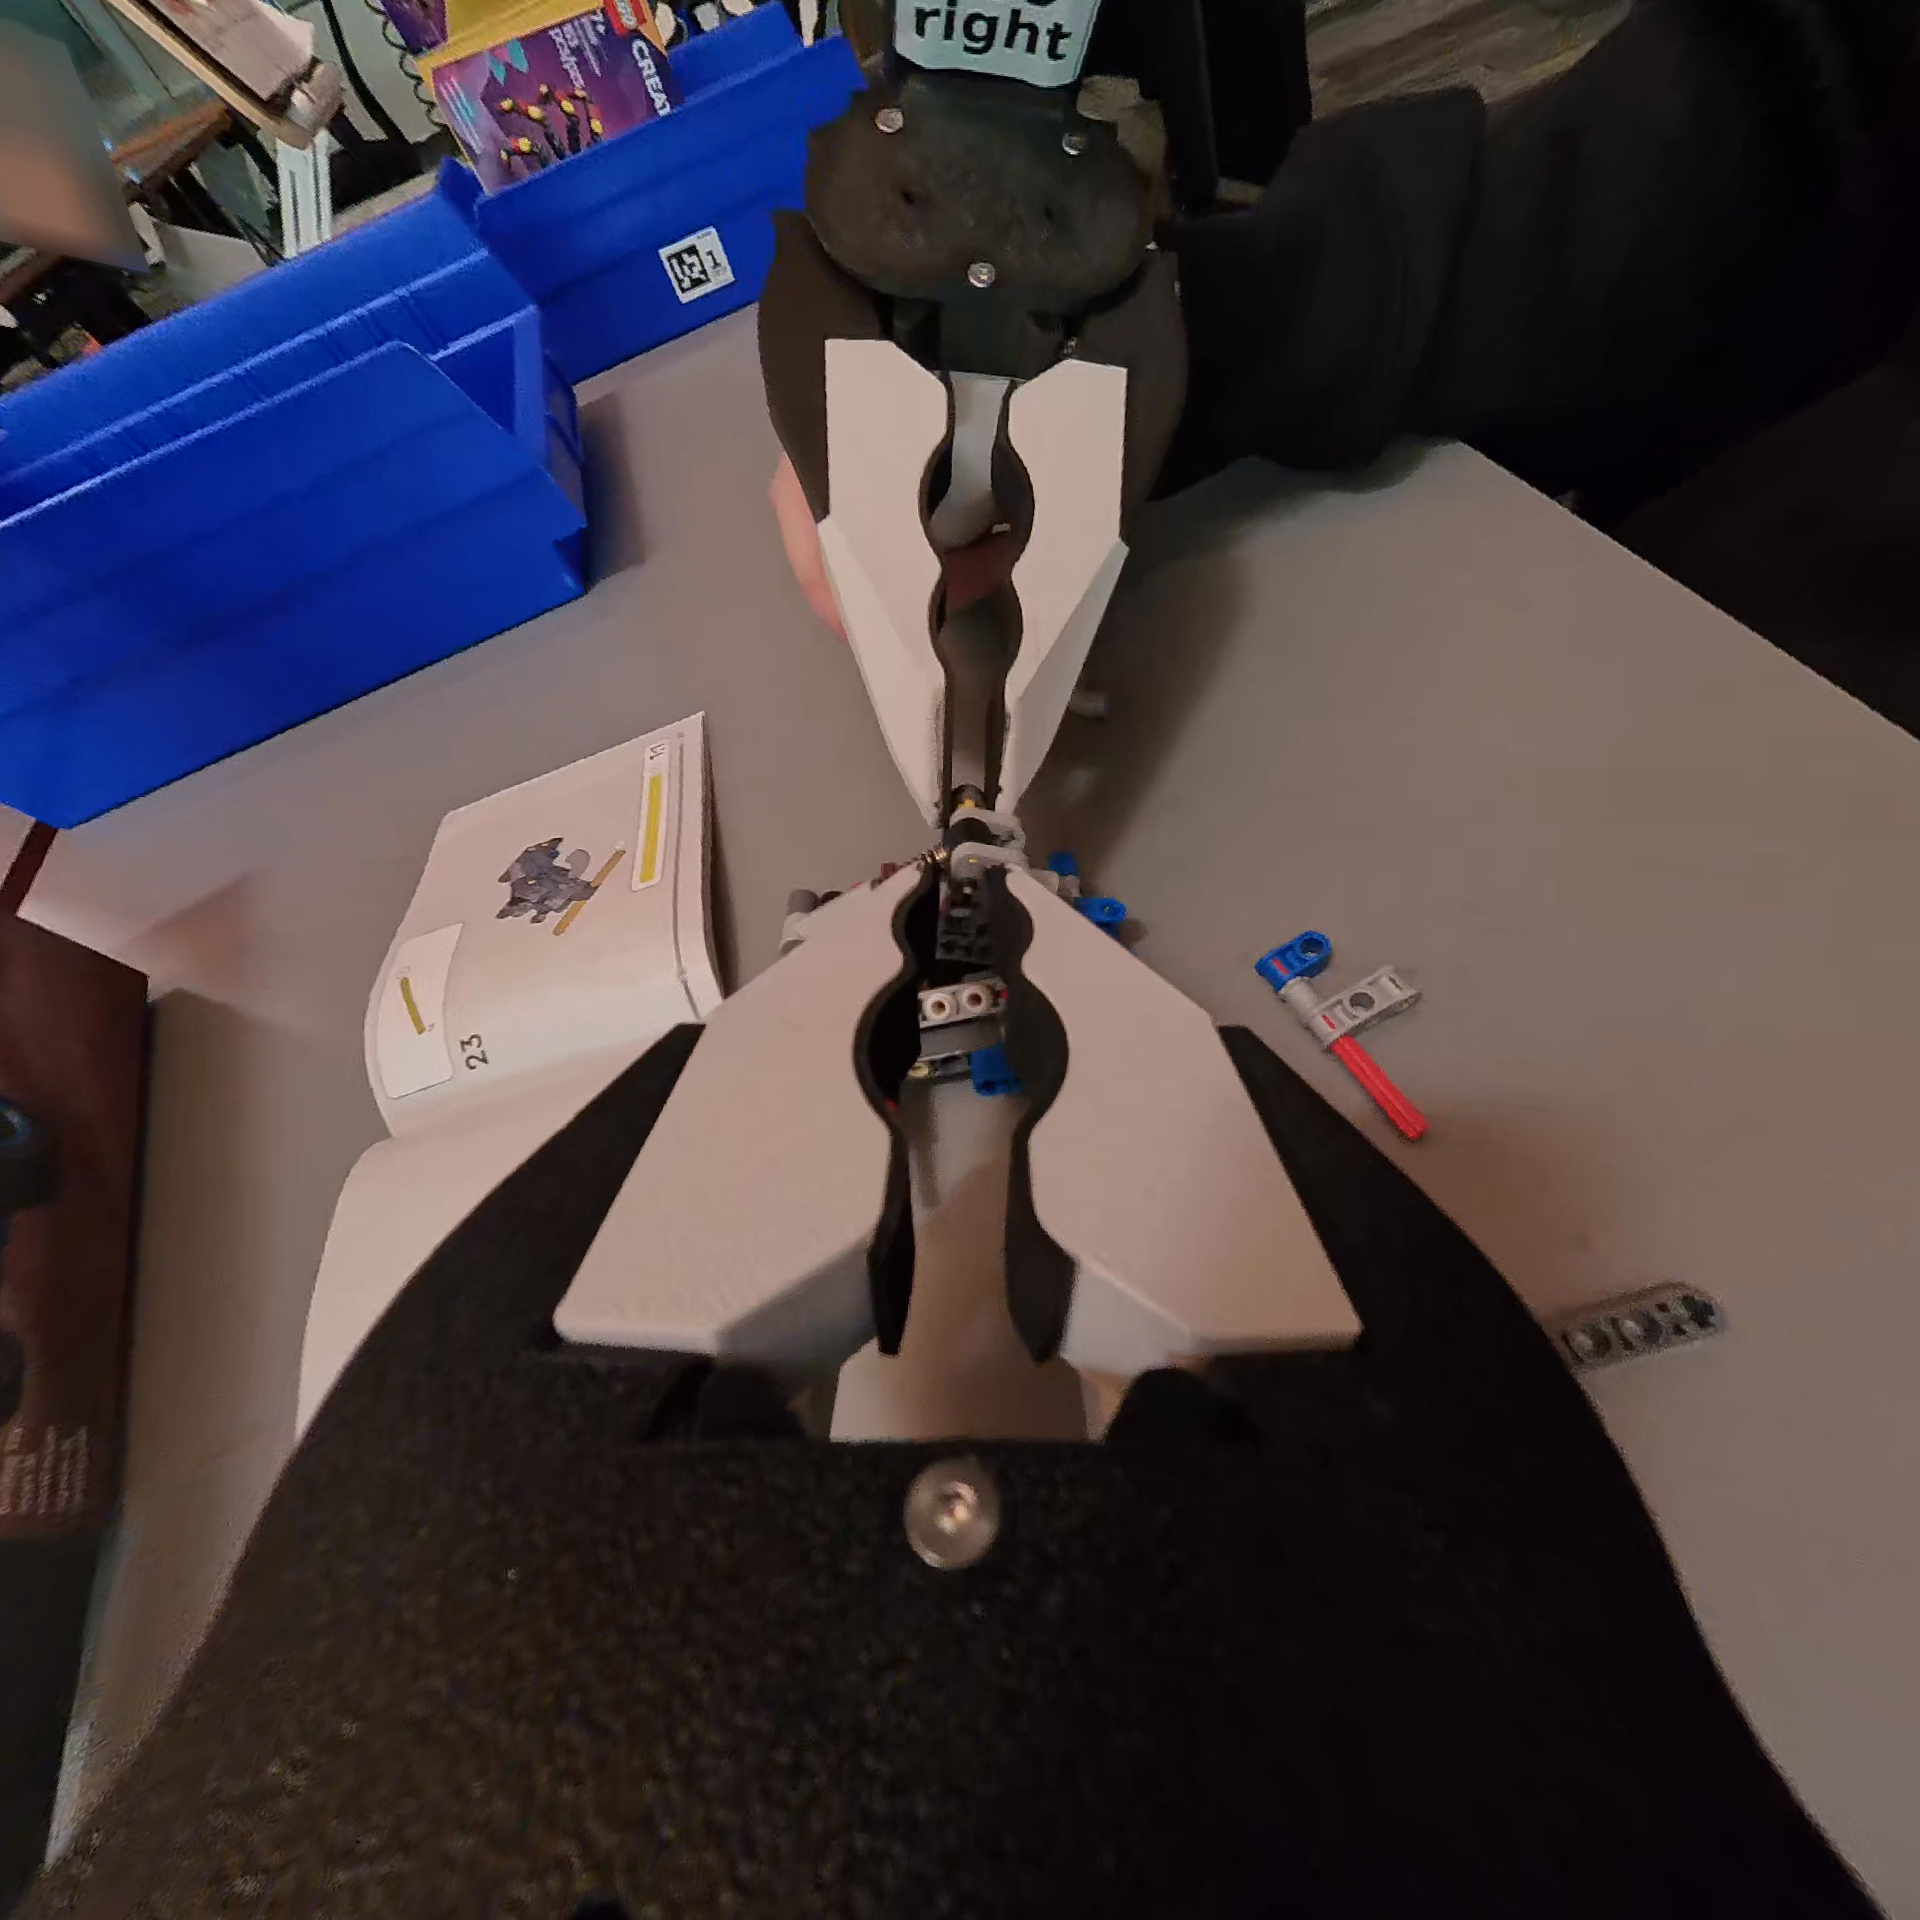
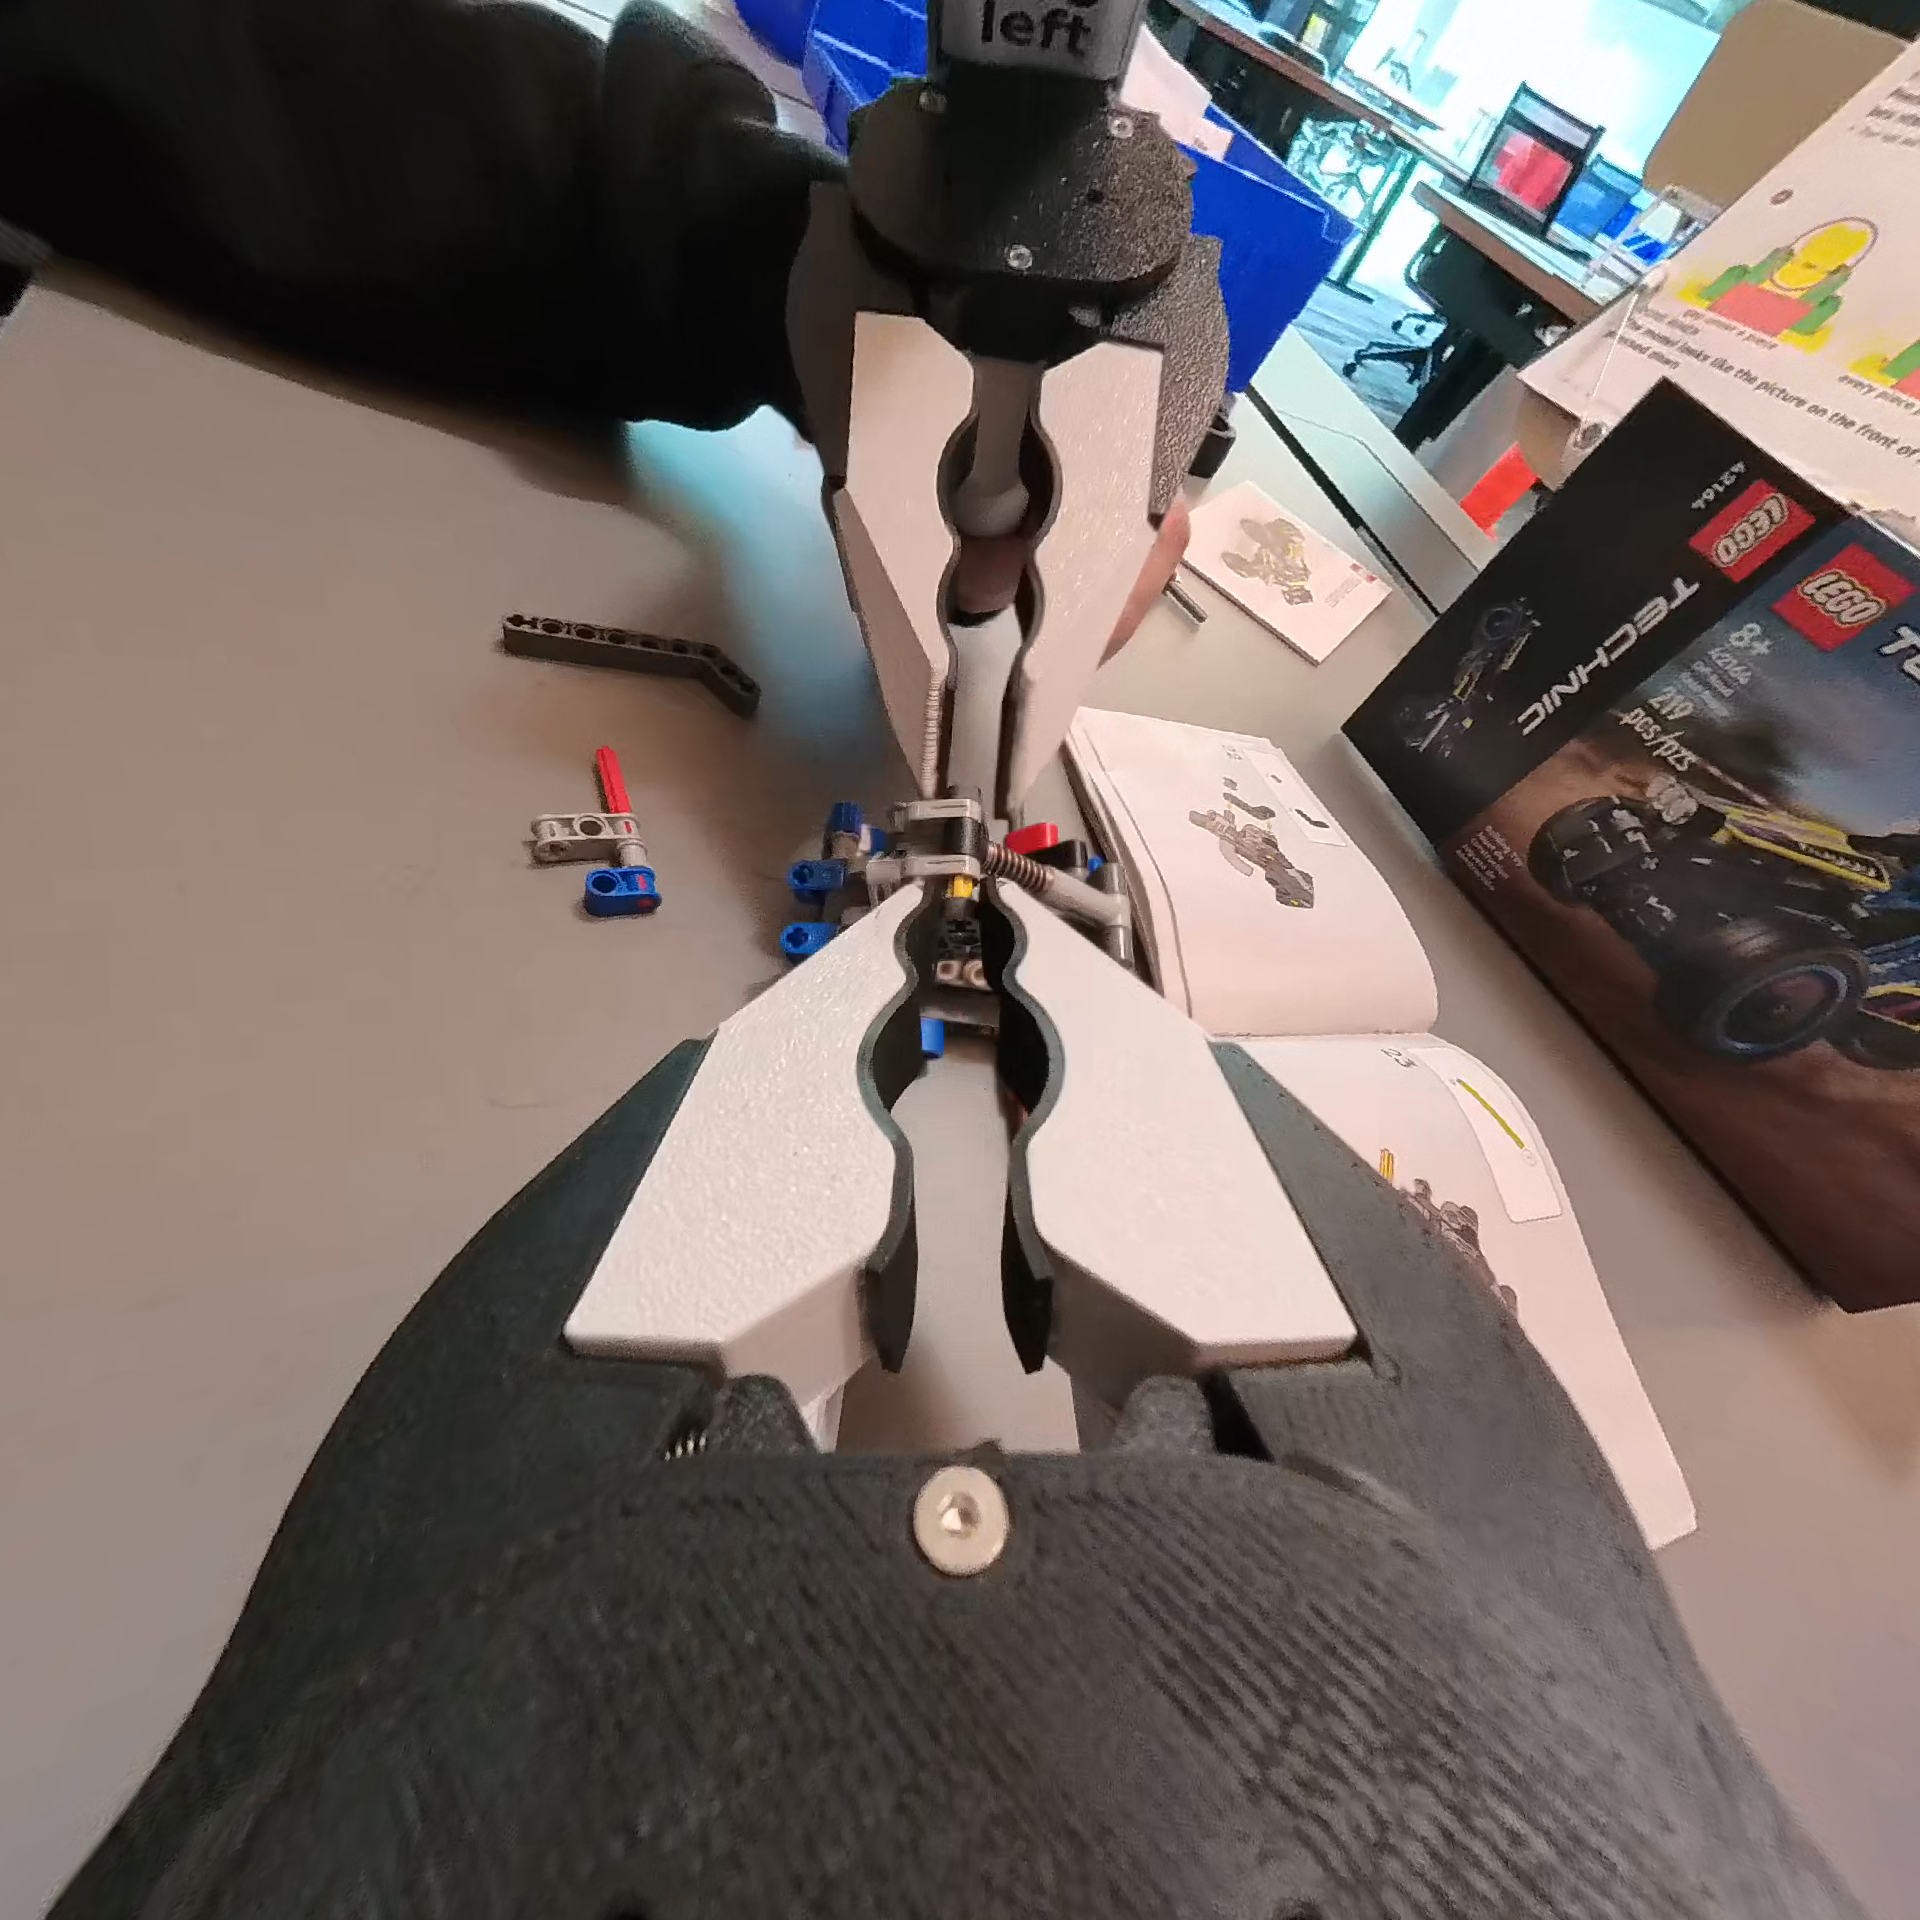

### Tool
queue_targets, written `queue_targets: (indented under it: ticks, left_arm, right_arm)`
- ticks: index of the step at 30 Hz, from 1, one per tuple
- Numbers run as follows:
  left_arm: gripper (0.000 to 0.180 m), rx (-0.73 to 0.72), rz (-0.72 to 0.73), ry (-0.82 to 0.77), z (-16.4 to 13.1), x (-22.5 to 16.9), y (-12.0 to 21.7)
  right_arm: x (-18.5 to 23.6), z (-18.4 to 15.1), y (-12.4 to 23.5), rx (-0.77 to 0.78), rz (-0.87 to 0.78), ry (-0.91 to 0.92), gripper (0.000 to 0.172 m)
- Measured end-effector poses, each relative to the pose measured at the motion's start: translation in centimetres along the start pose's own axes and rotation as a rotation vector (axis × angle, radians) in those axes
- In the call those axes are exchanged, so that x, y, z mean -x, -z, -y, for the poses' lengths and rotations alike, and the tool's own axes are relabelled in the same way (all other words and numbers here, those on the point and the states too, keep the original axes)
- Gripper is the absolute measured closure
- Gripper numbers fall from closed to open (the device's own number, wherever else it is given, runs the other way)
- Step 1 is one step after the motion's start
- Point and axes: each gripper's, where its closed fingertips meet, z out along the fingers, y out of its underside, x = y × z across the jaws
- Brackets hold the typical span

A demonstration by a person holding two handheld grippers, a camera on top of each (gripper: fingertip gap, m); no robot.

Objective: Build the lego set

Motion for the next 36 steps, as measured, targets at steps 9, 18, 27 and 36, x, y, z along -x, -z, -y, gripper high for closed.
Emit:
queue_targets:
  ticks: [9, 18, 27, 36]
  left_arm:
    - [0.174, 0.048, -0.012, -0.014, -0.21, -0.41, -0.07]
    - [0.176, 0.088, 0.048, -0.065, -0.33, -0.04, -0.11]
    - [0.177, 0.094, 0.045, -0.055, -0.50, 0.29, 0.13]
    - [0.177, 0.094, 0.048, -0.065, -0.48, 0.34, 0.07]
  right_arm:
    - [0.09, 0.03, 0.16, -0.007, -0.002, 0.015, 0.168]
    - [0.07, -0.03, 0.10, -0.002, -0.009, 0.024, 0.168]
    - [-0.29, -0.12, 0.15, 0.007, -0.035, 0.030, 0.168]
    - [-0.49, -0.23, 0.28, 0.019, -0.045, 0.024, 0.168]
